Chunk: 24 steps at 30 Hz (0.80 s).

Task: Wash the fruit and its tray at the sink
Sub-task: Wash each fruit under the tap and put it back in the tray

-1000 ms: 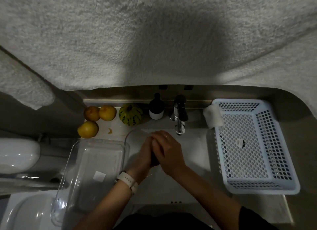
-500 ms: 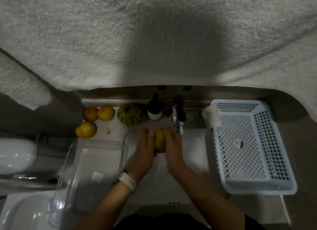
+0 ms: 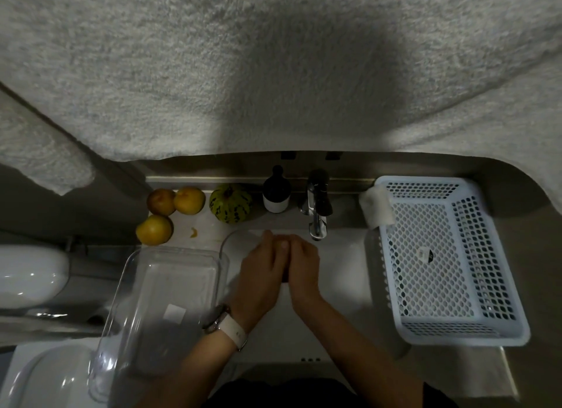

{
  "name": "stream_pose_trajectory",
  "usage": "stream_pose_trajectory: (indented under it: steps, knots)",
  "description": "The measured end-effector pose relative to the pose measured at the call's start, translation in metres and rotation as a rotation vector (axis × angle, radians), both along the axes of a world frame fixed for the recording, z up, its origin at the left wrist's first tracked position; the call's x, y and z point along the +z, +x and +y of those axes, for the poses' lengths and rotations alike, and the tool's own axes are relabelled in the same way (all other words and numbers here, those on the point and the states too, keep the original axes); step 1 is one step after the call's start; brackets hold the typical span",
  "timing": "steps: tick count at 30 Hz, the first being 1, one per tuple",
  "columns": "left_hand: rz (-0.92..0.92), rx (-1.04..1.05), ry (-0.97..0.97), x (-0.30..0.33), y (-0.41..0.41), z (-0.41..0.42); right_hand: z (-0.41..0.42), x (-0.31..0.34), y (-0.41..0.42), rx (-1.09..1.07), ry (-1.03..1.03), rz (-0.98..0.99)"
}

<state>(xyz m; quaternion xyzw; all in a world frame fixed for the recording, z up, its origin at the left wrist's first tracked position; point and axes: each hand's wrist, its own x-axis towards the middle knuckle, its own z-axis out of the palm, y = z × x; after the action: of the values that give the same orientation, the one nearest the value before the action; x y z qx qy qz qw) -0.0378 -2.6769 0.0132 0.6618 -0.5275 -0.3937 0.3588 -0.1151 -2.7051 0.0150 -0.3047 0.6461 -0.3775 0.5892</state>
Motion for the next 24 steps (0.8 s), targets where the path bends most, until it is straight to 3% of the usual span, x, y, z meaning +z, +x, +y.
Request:
stream_pose_trajectory:
  steps: [2, 4, 7, 9, 11, 13, 15, 17, 18, 20, 23, 24]
  knots:
    - [-0.163, -0.127, -0.089, -0.001, 0.003, 0.001, -0.013, 0.004, -0.006, -0.059, 0.408, -0.183]
    - [-0.141, -0.121, -0.111, 0.001, 0.004, 0.002, -0.017, 0.009, -0.007, 0.057, 0.43, -0.113]
    - [0.111, 0.123, -0.034, 0.002, -0.002, -0.006, 0.001, 0.012, 0.005, 0.093, -0.048, 0.143]
    - [0.369, 0.239, 0.203, 0.0, -0.003, -0.016, 0.01, 0.013, 0.004, 0.205, -0.436, 0.372]
    - [0.812, 0.273, 0.51, 0.0, 0.003, -0.019, 0.009, 0.008, -0.005, 0.409, -0.732, 0.543]
    - [0.964, 0.221, 0.647, 0.005, 0.011, -0.017, 0.007, 0.001, -0.015, 0.56, -0.903, 0.659]
    - [0.743, 0.112, 0.501, 0.003, 0.012, -0.014, 0.007, -0.002, -0.018, 0.543, -0.902, 0.627]
    - [0.311, -0.053, 0.157, 0.003, 0.012, -0.014, 0.008, 0.0, -0.012, 0.356, -0.734, 0.444]
    - [0.152, -0.135, 0.009, 0.002, 0.012, -0.016, 0.008, 0.001, -0.006, 0.23, -0.601, 0.332]
    - [-0.056, -0.254, -0.108, 0.005, 0.016, -0.021, 0.006, 0.006, 0.004, 0.008, -0.251, 0.123]
    - [-0.473, -0.425, -0.24, 0.003, 0.024, -0.02, -0.007, 0.009, 0.001, -0.135, 0.392, -0.318]
    - [-0.533, -0.452, -0.287, 0.003, 0.024, -0.018, -0.009, 0.012, -0.003, -0.173, 0.549, -0.48]
